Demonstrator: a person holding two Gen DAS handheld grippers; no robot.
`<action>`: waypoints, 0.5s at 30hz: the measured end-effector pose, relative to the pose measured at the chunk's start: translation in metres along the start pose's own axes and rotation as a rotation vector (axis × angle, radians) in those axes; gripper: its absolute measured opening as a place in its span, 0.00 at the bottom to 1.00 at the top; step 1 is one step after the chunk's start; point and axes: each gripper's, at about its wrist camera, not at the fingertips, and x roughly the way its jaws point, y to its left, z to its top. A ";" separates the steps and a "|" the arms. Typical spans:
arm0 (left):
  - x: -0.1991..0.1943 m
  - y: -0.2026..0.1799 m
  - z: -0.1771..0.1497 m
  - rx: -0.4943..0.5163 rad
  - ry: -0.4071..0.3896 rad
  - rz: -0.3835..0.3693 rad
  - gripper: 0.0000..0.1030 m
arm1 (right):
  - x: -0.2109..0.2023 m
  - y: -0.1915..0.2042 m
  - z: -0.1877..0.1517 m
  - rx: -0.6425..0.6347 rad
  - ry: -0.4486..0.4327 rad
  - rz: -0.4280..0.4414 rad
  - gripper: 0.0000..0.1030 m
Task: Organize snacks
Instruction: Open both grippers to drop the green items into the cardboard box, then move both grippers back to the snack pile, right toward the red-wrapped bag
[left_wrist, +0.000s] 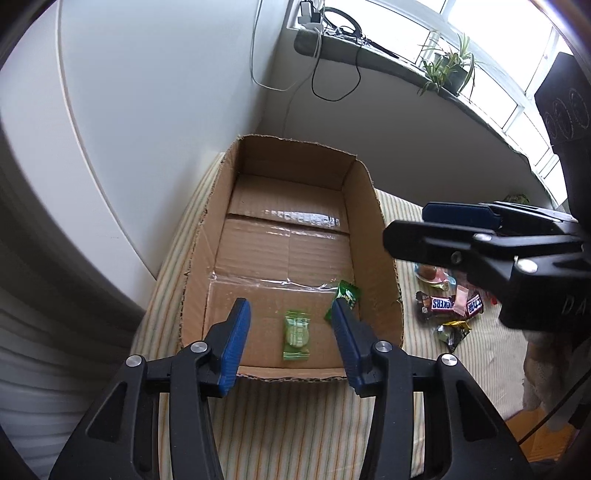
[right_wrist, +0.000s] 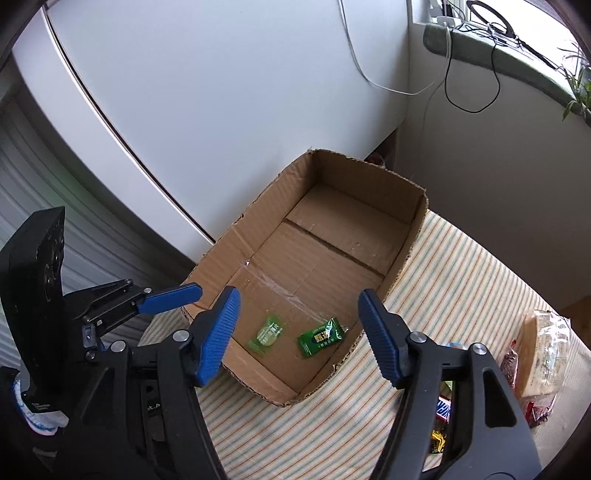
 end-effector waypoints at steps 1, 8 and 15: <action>-0.001 0.000 0.001 0.003 -0.001 0.002 0.43 | -0.001 -0.002 -0.001 0.009 -0.007 0.001 0.67; -0.011 -0.006 -0.002 0.027 -0.020 0.017 0.43 | -0.014 -0.016 -0.012 0.027 -0.033 -0.034 0.67; -0.012 -0.023 -0.004 0.068 -0.025 0.007 0.43 | -0.031 -0.040 -0.039 0.033 -0.064 -0.065 0.67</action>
